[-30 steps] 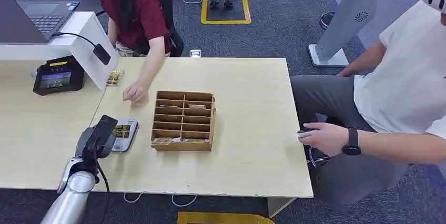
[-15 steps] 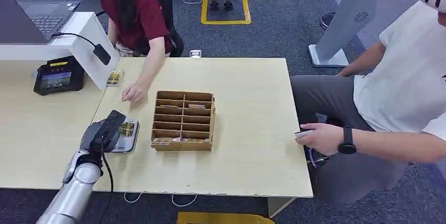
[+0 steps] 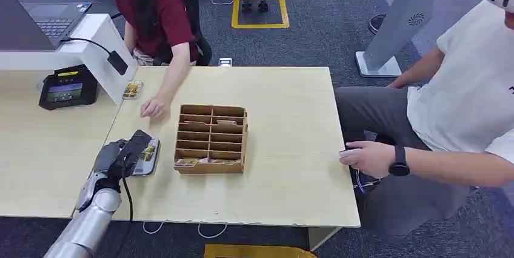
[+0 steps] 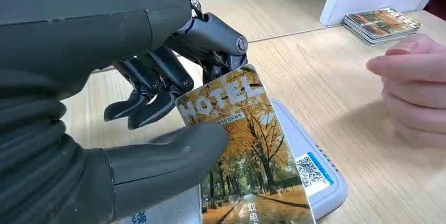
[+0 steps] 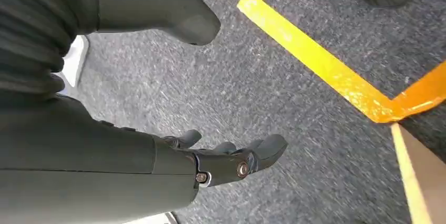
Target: Pass the card to the sensor for recognition and then transmit it.
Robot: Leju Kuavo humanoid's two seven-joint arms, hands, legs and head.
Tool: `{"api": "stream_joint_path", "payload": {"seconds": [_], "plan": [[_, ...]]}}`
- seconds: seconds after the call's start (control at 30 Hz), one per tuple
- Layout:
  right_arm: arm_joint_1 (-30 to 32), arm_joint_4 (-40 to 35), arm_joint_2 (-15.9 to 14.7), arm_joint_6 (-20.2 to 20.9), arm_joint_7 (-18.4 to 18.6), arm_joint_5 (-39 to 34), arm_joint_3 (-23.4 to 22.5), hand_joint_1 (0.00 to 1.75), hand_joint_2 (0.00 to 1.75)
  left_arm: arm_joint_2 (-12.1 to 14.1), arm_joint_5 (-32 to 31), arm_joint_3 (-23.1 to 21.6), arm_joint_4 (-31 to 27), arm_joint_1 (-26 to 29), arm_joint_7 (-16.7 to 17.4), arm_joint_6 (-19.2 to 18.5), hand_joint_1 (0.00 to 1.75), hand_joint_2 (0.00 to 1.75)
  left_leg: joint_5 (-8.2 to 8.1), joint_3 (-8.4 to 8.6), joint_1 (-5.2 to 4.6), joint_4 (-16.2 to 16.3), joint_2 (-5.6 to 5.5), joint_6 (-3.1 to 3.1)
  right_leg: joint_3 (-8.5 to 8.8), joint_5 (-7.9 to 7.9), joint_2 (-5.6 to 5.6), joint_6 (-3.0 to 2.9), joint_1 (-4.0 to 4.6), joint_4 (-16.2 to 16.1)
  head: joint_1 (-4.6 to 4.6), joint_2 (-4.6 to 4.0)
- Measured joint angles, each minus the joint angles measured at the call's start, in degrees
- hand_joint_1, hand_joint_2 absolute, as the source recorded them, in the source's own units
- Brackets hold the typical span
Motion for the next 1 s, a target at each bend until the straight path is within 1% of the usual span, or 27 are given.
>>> {"api": "stream_joint_path", "payload": {"seconds": [0.23,0.47,0.53,0.6,0.67,0.73,0.77,0.83,0.9,0.93,0.97,1.0], "plan": [[-0.05,-0.17,0.11,-0.59,-0.35,0.7,0.0,0.0,1.75,-0.07,-4.16,-1.18,0.55,-0.12,1.77,1.82,1.75,1.75,0.01,0.0,0.0,0.0,0.01,-0.02,0.0,0.02,0.0,-0.03,0.0,0.01,0.02,-0.02],[-0.06,-0.26,0.17,-0.74,-0.61,0.79,0.0,0.0,1.75,-0.07,-4.92,-1.44,0.79,-0.17,1.77,2.03,1.75,1.75,0.02,0.01,0.0,0.0,0.01,-0.04,-0.01,0.03,0.0,-0.04,0.0,0.02,0.0,0.0],[-0.05,-0.28,0.17,-0.85,-0.68,1.01,0.0,0.0,1.75,-0.15,-5.6,-1.47,0.81,-0.16,1.69,2.8,1.75,1.75,0.03,0.01,0.0,0.0,0.01,-0.04,-0.01,0.03,0.0,-0.04,0.0,0.02,0.0,0.0],[-0.05,-0.31,0.2,-0.94,-0.7,1.23,0.0,0.0,1.75,-0.48,-4.39,-1.44,0.79,-0.13,0.17,3.87,1.75,1.75,0.03,0.01,0.0,0.0,0.0,-0.04,-0.01,0.03,0.0,-0.04,0.0,0.02,0.02,0.0],[-0.02,-0.31,0.22,-1.01,-0.77,1.31,-0.02,0.0,1.75,-1.1,1.85,-0.92,0.09,0.39,-4.44,3.72,1.75,1.75,0.05,0.0,0.0,0.0,-0.01,-0.02,-0.01,0.03,-0.01,-0.05,0.0,0.03,0.0,0.0],[0.04,-0.31,0.22,-1.03,-1.12,1.49,-0.06,0.0,1.75,-2.31,13.77,1.04,-2.48,1.57,-12.04,2.39,1.75,1.75,0.05,-0.01,0.0,0.0,0.0,-0.02,-0.04,0.04,0.0,-0.05,0.0,0.02,0.02,-0.02],[0.07,-0.31,0.22,-1.09,-1.27,1.64,-0.11,0.0,1.75,-3.17,19.58,2.26,-3.96,2.19,-15.09,1.88,1.75,1.75,0.05,-0.03,0.0,0.0,0.0,-0.02,-0.06,0.06,0.01,-0.05,0.0,0.02,0.02,0.0],[0.13,-0.31,0.22,-1.11,-1.51,1.82,-0.15,0.0,1.75,-4.76,29.96,4.88,-6.95,2.94,-19.96,1.68,1.75,1.75,0.05,-0.07,0.0,0.01,0.02,-0.02,-0.13,0.13,0.02,-0.11,0.0,0.02,0.02,0.0],[0.18,-0.31,0.22,-1.11,-1.55,1.99,-0.15,0.0,1.75,-6.25,37.98,7.49,-10.13,3.12,-23.77,2.14,1.75,1.75,0.05,-0.12,0.0,0.02,0.02,-0.01,-0.16,0.14,0.0,-0.11,0.0,0.02,0.02,0.0],[0.16,-0.31,0.22,-1.09,-1.53,2.19,-0.18,0.0,1.75,-7.0,41.08,8.55,-11.41,3.11,-24.98,2.63,1.75,1.75,0.05,-0.13,0.0,0.01,0.02,-0.01,-0.16,0.14,0.0,-0.11,0.0,0.02,0.02,0.0],[0.12,-0.31,0.22,-1.07,-1.47,2.43,-0.18,0.0,1.75,-7.48,43.57,9.37,-12.65,3.09,-26.02,3.12,1.75,1.75,0.05,-0.13,0.0,0.01,0.02,-0.01,-0.16,0.14,0.0,-0.11,0.0,0.02,0.02,0.0],[0.09,-0.33,0.22,-1.05,-1.27,2.51,-0.2,0.0,1.75,-7.87,44.56,9.9,-13.66,3.06,-27.06,4.0,1.75,1.75,0.05,-0.13,0.0,0.01,0.02,-0.01,-0.16,0.14,0.0,-0.11,0.0,0.02,0.0,0.0]]}}
